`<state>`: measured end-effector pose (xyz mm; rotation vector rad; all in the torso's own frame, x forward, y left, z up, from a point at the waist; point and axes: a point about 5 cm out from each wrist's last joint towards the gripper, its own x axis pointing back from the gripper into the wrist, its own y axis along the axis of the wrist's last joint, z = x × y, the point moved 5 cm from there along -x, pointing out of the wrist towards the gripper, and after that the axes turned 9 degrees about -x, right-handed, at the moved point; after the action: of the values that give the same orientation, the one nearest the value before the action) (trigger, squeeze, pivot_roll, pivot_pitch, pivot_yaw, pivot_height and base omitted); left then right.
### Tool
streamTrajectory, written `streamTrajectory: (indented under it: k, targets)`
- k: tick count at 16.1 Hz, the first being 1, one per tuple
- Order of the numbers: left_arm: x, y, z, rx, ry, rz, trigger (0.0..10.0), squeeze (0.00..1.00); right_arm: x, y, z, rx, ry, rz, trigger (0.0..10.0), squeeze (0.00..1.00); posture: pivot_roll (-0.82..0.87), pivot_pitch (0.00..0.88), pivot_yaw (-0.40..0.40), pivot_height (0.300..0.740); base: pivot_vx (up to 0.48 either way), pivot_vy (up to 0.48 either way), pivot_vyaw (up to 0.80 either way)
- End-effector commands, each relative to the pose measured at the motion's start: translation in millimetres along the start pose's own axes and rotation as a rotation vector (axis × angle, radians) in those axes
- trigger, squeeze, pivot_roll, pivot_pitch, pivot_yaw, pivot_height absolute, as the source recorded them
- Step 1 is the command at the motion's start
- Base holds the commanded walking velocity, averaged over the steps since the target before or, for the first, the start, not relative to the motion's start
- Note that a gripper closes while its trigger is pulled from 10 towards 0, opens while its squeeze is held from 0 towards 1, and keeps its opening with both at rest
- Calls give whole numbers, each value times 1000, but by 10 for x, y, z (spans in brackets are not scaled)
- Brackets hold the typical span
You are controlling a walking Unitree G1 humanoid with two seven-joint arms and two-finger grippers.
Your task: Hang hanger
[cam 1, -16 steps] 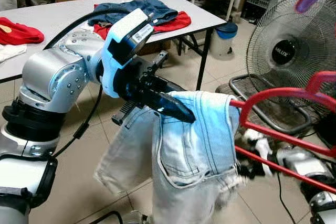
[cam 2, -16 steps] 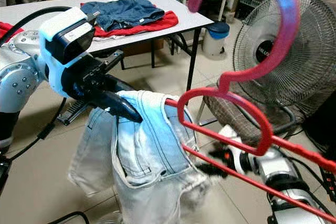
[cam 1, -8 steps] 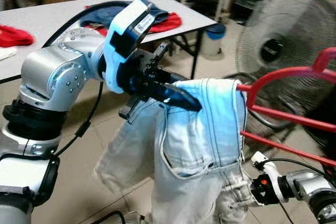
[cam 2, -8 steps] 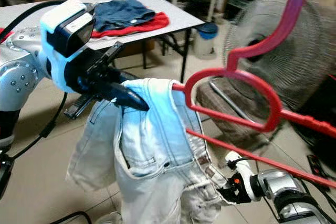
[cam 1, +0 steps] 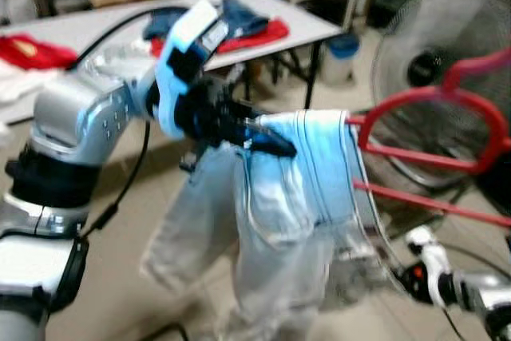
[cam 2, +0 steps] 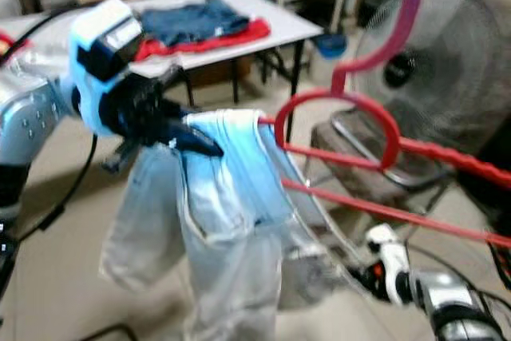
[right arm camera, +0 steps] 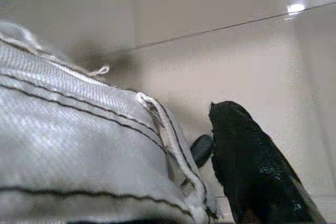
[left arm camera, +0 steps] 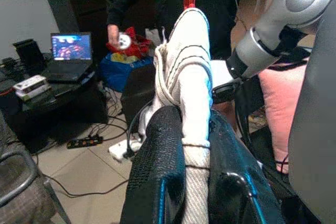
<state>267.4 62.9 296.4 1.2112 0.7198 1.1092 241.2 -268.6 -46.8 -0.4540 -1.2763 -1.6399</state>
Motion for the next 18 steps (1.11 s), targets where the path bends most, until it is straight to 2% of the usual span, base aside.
streamTrajectory:
  k: [1,5,6,7,8,9,10,11,12,13,14,17,18]
  targets:
    - [51,191,9,-90,7,-28,0,0,97,-131,-216,-65,-146,-9,0,0,-39,0,34,740,0,0,0]
    - [80,153,71,-82,61,-16,0,0,219,-94,-443,-175,-319,-157,0,0,-43,0,41,740,0,0,0]
    - [94,124,94,-76,89,-6,0,0,282,-22,-522,-228,-377,-247,0,0,-45,0,45,740,0,0,0]
    - [131,0,140,-69,156,25,0,0,404,204,-611,-319,-426,-442,0,0,-49,0,52,740,0,0,0]
    - [152,-248,182,-41,250,79,0,0,552,583,-591,-401,-376,-698,0,0,-57,0,58,740,0,0,0]
    - [139,-547,183,-15,317,156,0,0,619,863,-432,-404,-287,-826,0,0,-68,0,64,740,0,0,0]
    - [162,-843,220,22,440,210,0,0,670,1082,-164,-356,-209,-885,0,0,-76,0,70,740,0,0,0]
    - [175,-942,235,36,497,210,0,0,717,1185,-44,-356,-174,-925,0,0,-85,0,75,740,0,0,0]
    - [221,-1136,250,41,616,239,0,0,815,1380,224,-328,-99,-973,0,0,-104,0,80,740,0,0,0]
    - [239,-1251,184,60,661,249,0,0,850,1470,332,-306,-68,-965,0,0,-126,0,82,740,0,0,0]
    - [256,-1243,161,51,689,211,0,0,872,1469,297,-324,-92,-951,0,0,-134,0,82,740,0,0,0]
    - [256,-1243,161,51,689,211,0,0,872,1469,297,-324,-92,-951,0,0,-134,0,82,740,0,0,0]
    - [293,-1206,176,48,730,169,0,0,869,1432,220,-366,-124,-928,0,0,-138,0,81,740,0,0,0]
